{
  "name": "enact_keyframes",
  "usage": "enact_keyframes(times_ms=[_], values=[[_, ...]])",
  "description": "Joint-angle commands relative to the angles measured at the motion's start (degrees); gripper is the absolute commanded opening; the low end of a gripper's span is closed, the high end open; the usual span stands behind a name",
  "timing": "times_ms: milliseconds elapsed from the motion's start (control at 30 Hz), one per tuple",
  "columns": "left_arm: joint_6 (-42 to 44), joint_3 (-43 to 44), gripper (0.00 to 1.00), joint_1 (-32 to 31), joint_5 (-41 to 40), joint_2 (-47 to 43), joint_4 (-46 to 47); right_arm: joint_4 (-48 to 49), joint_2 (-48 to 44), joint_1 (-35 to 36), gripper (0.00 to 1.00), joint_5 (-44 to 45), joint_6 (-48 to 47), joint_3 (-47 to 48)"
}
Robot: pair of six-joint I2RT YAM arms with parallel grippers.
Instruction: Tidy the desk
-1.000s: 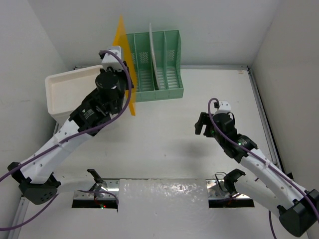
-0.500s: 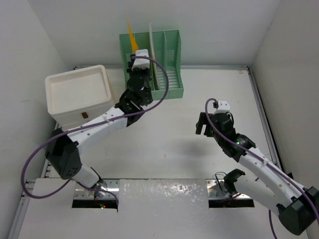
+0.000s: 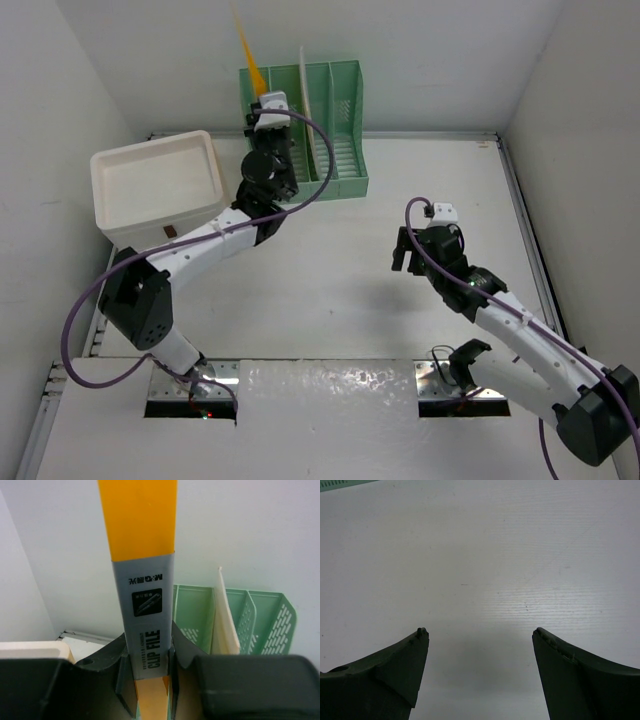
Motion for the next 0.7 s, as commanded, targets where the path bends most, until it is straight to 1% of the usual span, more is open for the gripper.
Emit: enact_keyframes(times_ms=[0, 33, 67, 100, 233, 300, 500, 600, 667], values=[[-3.0, 0.6, 0.0, 3.8, 5.5, -1.4, 0.9, 2.2, -0.7, 0.2, 0.82, 1.6, -0.8, -0.4], [-3.5, 0.4, 0.0, 5.7, 10.3, -1.6, -0.8, 2.2, -0.7, 0.2, 0.82, 1.6, -0.9, -0.5], [-4.9, 0.3, 0.0, 6.5, 12.4, -2.2, -3.1, 2.1, -0.7, 0.2, 0.82, 1.6, -1.0, -0.4], [-5.3, -0.5, 0.0, 7.7, 16.3, -2.3, -3.6, 2.1, -0.7, 0.3, 0.82, 1.8, -1.3, -0.5], [-3.6, -4.0, 0.0, 9.4, 23.8, -3.1, -1.4, 2.3, -0.7, 0.2, 0.82, 1.9, -1.5, -0.6], [-3.2, -5.2, 0.0, 10.3, 26.1, -3.1, -0.4, 2.4, -0.5, 0.2, 0.82, 1.8, -1.6, -0.6], [-6.9, -5.8, 0.0, 13.8, 27.4, -1.4, 3.2, 2.6, -0.3, 0.2, 0.82, 1.5, -1.3, -0.8], [-8.4, -7.6, 0.0, 15.1, 27.8, 0.4, 8.5, 2.6, -0.3, 0.2, 0.82, 1.6, -1.1, -0.8], [-8.8, -7.8, 0.0, 15.8, 28.3, 1.2, 9.8, 2.6, -0.3, 0.3, 0.82, 1.6, -1.2, -0.9]])
